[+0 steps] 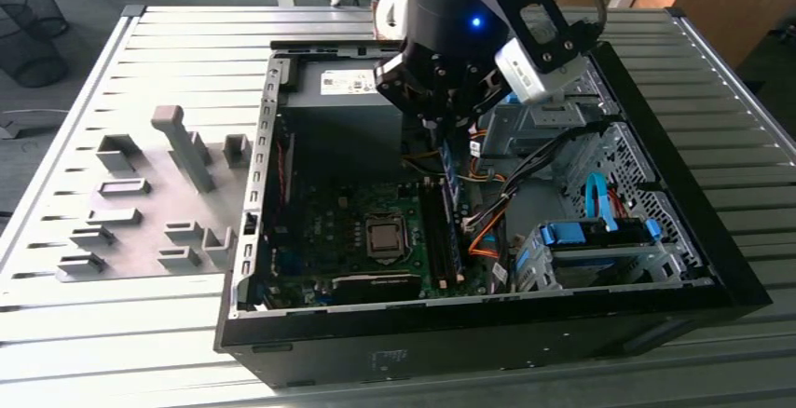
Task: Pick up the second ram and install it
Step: 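Insert the second ram into the second slot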
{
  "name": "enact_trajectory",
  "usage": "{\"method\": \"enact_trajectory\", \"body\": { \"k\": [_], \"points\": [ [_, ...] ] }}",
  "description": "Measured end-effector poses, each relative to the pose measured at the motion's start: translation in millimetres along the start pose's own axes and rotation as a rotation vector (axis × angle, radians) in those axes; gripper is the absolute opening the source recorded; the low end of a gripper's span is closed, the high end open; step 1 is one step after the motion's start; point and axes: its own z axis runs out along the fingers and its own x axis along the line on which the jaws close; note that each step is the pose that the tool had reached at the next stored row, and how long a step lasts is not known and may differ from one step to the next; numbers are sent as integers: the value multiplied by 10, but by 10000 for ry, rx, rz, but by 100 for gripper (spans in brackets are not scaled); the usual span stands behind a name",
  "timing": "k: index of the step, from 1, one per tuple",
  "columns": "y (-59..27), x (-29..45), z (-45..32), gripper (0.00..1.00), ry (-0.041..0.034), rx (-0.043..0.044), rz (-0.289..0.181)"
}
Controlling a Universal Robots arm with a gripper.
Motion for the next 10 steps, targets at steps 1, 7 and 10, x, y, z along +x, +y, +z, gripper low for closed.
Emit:
{"method": "enact_trajectory", "body": {
  "k": [1,7,10],
  "points": [
    [-1,2,17,14,18,0,0],
    [-8,6,125,14,42,0,19],
    [-14,7,172,14,62,0,60]
  ]
}}
